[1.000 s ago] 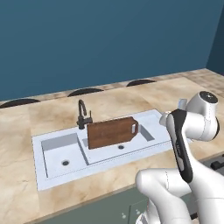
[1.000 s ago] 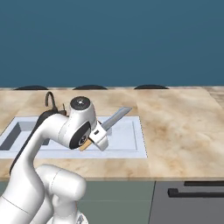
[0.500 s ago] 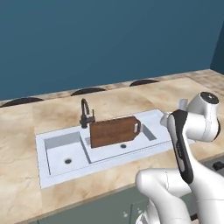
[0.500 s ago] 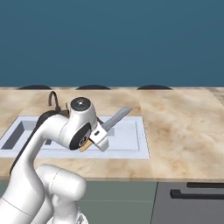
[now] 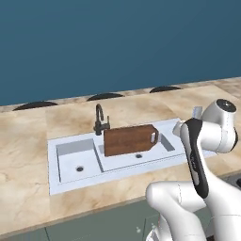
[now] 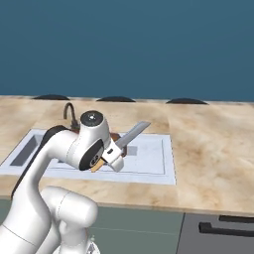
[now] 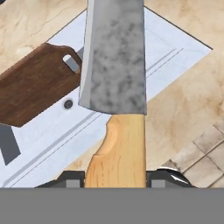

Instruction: Move the cutting board and knife to the sink. Then move spray from the cabinet to the counter.

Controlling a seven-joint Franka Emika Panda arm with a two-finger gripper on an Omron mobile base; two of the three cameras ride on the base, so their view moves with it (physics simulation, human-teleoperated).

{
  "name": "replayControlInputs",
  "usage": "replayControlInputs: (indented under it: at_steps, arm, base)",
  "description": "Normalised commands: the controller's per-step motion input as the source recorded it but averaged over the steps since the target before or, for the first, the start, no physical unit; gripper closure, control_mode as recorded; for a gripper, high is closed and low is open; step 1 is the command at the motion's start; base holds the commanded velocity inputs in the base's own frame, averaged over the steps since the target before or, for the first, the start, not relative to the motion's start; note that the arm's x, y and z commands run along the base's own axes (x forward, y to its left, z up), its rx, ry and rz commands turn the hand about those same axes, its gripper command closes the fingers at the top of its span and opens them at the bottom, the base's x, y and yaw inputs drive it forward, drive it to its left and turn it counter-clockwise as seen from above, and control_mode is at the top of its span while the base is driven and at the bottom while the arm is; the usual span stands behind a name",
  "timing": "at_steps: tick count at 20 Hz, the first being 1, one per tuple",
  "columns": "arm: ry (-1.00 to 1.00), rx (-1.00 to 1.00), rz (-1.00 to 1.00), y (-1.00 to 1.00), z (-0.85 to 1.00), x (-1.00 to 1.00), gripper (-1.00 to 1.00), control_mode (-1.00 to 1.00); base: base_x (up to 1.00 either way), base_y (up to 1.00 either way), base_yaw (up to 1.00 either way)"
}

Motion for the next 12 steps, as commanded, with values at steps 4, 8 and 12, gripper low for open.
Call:
replayControlInputs:
  at_steps: [4,8,12]
  arm:
    - [0.00,0.00,0.00,0.00,0.00,0.00,1.00,1.00]
    - [0.00,0.00,0.00,0.00,0.00,0.00,1.00,1.00]
    - [0.00,0.00,0.00,0.00,0.00,0.00,1.00,1.00]
  base:
    - [0.12,0.00,0.16]
    - [0.11,0.00,0.17]
    - [0.32,0.00,0.17]
